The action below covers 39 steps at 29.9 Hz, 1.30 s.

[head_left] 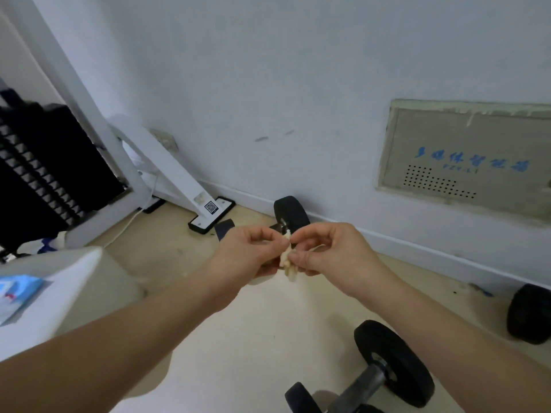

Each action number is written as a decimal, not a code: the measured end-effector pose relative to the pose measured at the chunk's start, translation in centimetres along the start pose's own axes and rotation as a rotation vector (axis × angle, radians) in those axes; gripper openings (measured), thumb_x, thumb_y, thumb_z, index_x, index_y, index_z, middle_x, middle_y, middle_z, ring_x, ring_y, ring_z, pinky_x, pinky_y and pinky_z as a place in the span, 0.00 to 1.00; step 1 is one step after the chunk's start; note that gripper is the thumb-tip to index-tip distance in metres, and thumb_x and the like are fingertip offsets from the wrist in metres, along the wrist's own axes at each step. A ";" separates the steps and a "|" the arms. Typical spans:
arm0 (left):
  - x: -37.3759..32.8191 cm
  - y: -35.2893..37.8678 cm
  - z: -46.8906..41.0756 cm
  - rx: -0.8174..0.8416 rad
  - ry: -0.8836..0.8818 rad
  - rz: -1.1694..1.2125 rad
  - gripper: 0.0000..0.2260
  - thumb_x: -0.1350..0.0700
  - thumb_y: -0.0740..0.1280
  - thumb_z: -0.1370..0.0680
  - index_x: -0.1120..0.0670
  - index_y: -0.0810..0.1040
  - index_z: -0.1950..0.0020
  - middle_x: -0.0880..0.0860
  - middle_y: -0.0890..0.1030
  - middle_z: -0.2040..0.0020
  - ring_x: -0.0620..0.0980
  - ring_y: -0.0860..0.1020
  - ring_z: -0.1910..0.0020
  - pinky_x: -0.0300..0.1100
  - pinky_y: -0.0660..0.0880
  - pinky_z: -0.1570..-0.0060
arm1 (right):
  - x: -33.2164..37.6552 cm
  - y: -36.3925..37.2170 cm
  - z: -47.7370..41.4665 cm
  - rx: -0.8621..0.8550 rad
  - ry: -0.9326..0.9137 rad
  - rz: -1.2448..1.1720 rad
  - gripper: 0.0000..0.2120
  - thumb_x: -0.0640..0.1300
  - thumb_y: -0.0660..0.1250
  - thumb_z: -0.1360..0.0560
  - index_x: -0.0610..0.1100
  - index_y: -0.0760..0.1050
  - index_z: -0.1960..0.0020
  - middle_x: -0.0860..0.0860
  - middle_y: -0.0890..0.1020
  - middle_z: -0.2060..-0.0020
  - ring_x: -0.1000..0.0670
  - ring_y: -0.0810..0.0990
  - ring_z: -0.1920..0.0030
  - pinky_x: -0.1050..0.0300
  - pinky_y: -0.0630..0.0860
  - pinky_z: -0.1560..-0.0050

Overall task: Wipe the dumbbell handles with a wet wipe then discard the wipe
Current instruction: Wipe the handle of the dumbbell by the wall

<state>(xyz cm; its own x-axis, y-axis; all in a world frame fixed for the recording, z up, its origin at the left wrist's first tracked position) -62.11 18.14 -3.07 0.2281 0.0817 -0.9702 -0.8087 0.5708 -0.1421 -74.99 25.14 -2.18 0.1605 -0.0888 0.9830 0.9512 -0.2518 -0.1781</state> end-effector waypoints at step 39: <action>18.2 -9.1 -11.5 0.171 0.139 -1.275 0.52 0.25 0.61 0.35 0.47 0.34 0.25 0.56 0.42 0.22 0.58 0.45 0.23 0.53 0.51 0.26 | -21.9 9.4 -9.9 -0.641 0.504 -0.321 0.07 0.38 0.73 0.30 0.45 0.81 0.53 0.49 0.84 0.62 0.53 0.84 0.61 0.60 0.80 0.57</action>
<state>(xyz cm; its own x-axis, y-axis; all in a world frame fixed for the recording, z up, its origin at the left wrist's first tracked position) -56.86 5.07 -21.66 0.7159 -0.6736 -0.1837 0.0177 0.2805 -0.9597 -72.15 15.17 -25.86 -0.3691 -0.2978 0.8804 0.5749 -0.8174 -0.0354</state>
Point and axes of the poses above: each hand's wrist, its own z-axis away from the middle knuckle, its own y-axis out of the palm, x = y × z, the point moved 7 cm from there along -z, towards the middle knuckle
